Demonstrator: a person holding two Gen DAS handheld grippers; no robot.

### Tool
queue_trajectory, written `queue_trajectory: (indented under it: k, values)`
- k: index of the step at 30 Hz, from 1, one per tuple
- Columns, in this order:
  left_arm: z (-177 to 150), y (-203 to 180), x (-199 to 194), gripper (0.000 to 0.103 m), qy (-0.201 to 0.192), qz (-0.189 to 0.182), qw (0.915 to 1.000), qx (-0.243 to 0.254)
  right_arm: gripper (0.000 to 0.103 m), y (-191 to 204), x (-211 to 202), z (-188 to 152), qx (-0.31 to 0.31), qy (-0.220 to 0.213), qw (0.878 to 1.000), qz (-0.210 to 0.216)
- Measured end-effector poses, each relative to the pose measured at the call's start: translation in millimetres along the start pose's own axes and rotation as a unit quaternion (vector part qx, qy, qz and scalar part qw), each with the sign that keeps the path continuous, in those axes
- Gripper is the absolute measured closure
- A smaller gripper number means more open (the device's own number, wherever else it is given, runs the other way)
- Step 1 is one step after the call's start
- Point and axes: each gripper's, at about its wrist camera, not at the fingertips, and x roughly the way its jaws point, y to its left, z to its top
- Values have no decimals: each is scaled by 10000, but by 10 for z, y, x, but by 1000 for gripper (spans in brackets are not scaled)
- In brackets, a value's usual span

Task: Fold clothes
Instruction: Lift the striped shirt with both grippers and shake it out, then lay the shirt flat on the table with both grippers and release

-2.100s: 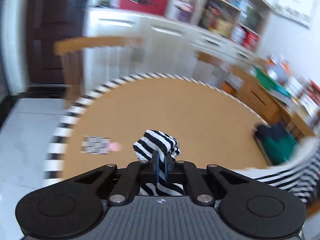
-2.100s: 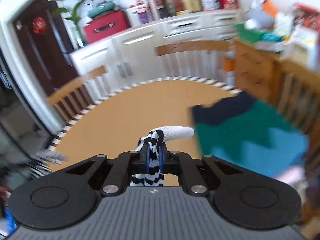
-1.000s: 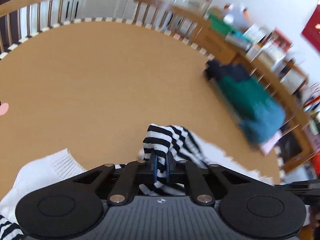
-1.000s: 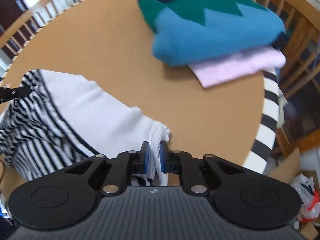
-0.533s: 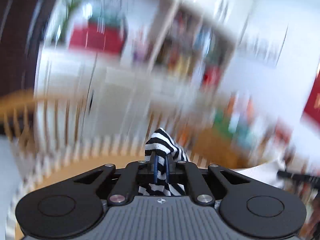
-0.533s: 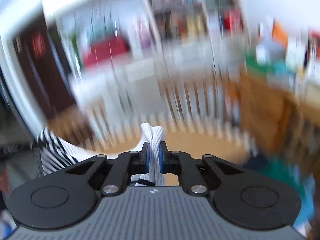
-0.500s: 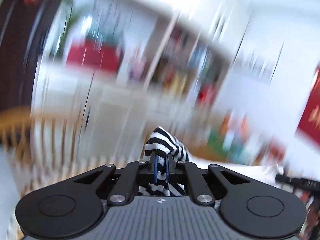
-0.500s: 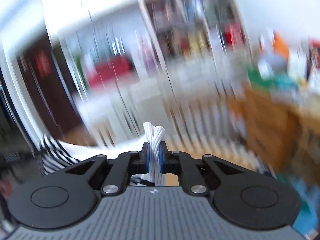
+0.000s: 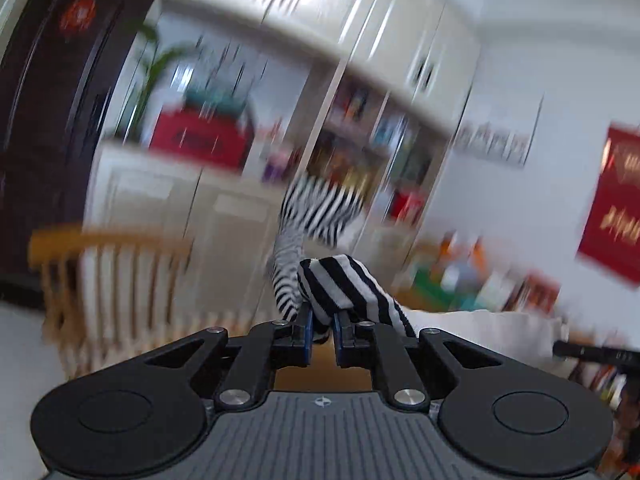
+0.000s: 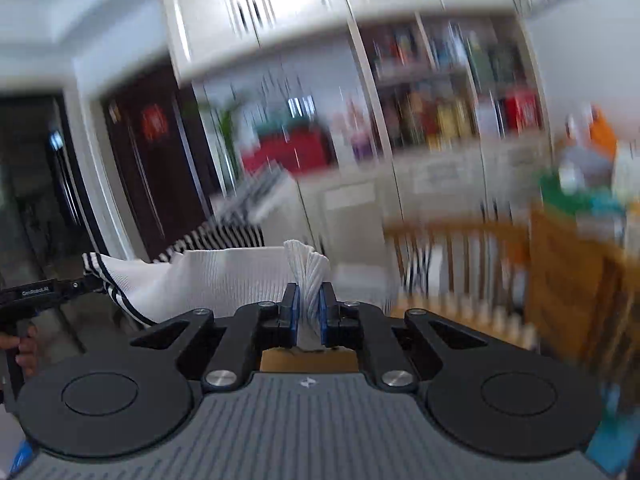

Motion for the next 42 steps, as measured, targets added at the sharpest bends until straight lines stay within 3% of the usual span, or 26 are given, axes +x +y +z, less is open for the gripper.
queue_trajectory:
  k: [2,5,7,9,12,14,16,17,18,20,24,28,29,30,31,33,36,42]
  values:
    - [-760,338,47,93,732,314,9966,-211,93,-96,292,-671,297,860,9956,-221]
    - [-1706,521,78,96,1620,834,9826,-346,93,-86,554,-1589,597,1910,9789,-416]
    - [-2023,592,-16,96,1872,898,9767,-535,93,-49,592,-1990,770,2333,9687,-344]
    - [-2135,616,-157,96,1921,906,9756,-553,93,3,580,-2191,750,2529,9642,-258]
    - [-2012,577,-241,96,1864,921,9776,-316,93,75,568,-2231,376,2569,9648,-411]
    - [-1863,543,-239,86,1773,887,9800,-156,88,73,570,-2213,239,2519,9659,-557]
    - [-1621,486,-147,72,1574,828,9840,-46,79,79,548,-2117,260,2488,9666,-559]
    - [-1537,444,-93,66,1473,741,9863,51,63,96,492,-2052,268,2439,9678,-565]
    - [-1464,402,2,63,1408,630,9879,170,56,89,481,-2027,217,2374,9695,-569]
    - [-1376,337,252,55,1409,546,9876,416,57,110,492,-2001,27,2267,9720,-609]
    - [-1396,282,782,52,1849,483,9779,842,56,113,583,-1977,-189,2135,9744,-677]
    - [-1550,259,1123,56,2315,526,9636,1226,59,40,863,-2076,-16,2357,9691,-721]
    - [-1588,257,1162,67,2335,539,9620,1312,69,29,928,-2106,26,2436,9670,-741]
    - [-1592,248,1173,85,2327,505,9615,1374,96,23,971,-2124,84,2490,9658,-712]
    - [-1584,246,1154,96,2352,412,9612,1382,100,29,989,-2122,136,2502,9658,-666]
    - [-1570,248,1032,96,2241,102,9644,1399,100,108,943,-2088,5,2379,9699,-515]
    - [-1570,251,743,96,2137,-75,9631,1633,100,235,853,-2052,-320,2403,9698,-253]
    - [-1633,446,-10,96,2110,-47,9670,1425,100,336,669,-2226,-892,3029,9482,345]
